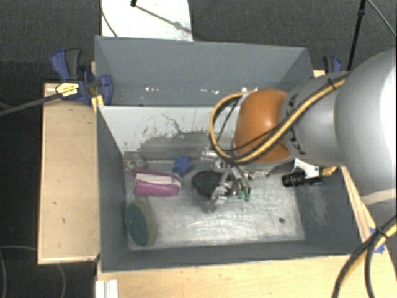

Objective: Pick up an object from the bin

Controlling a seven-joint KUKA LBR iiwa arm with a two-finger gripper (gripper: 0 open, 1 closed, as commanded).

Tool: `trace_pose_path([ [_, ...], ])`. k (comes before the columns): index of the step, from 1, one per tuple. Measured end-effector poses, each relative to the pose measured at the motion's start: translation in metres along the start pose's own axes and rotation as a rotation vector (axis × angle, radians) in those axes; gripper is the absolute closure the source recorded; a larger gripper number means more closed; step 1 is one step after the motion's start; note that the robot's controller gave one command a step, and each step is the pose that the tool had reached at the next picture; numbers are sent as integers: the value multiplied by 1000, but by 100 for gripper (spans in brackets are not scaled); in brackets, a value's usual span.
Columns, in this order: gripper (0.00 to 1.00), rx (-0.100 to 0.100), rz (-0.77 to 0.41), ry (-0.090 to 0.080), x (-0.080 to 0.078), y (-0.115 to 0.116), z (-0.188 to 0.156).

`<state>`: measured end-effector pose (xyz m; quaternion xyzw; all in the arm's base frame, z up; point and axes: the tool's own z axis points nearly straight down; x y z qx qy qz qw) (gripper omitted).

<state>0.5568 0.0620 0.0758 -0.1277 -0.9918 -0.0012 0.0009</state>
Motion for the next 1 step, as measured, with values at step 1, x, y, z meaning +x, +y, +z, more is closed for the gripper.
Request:
trace_pose_path([
  [1,100,-2,-13,-10,-12,-6,-129],
])
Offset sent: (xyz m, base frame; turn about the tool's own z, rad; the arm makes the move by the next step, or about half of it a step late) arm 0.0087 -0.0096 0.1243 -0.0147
